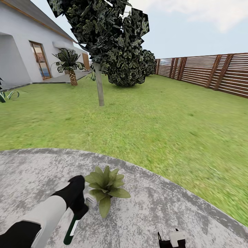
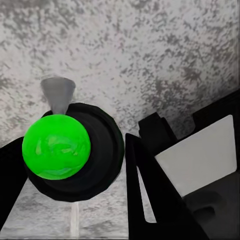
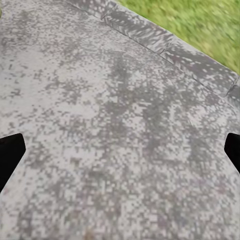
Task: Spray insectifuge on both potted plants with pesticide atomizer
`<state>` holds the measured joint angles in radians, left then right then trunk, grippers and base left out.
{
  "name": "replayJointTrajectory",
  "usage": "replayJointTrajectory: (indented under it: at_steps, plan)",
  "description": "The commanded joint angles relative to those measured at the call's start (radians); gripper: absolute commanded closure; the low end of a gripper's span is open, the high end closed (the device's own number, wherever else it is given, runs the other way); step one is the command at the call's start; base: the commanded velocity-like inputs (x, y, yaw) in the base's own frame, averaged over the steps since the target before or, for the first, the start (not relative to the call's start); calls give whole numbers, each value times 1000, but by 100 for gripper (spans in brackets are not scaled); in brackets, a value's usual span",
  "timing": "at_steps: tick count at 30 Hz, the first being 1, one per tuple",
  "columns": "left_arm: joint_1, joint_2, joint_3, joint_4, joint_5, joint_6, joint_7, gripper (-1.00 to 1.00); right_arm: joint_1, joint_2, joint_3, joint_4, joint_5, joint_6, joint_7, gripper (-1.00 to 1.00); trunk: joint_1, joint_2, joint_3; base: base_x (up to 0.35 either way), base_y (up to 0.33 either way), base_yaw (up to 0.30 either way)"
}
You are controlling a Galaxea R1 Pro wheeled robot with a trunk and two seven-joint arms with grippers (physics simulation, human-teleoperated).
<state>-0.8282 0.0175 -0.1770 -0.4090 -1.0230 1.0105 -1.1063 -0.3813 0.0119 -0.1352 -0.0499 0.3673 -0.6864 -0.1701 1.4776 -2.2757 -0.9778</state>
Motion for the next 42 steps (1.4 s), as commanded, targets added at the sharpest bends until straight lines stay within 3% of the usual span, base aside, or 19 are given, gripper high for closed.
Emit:
replayJointTrajectory:
  at_steps: [1,12,22,32,42]
  plan:
    - [0,3,-4,7,-6,6,-9,100,-1,0,-7,1,11,-2,-5,-100,0,0,-1,0,0,0]
    - [12,39,-7,45,-12,3,16,100,1,0,-7,1,10,-2,-5,-100,0,0,-1,0,0,0]
    - [-10,24,-5,33,-13,8,17,100,1,0,-7,1,10,-2,-5,-100,0,0,-1,0,0,0]
    - [-29,70,-5,31,-14,5,19,100,1,0,-7,1,11,-2,-5,-100,0,0,-1,0,0,0]
    - [-49,56,-3,7,-54,3,17,100,1,0,-7,1,11,-2,-5,-100,0,0,-1,0,0,0]
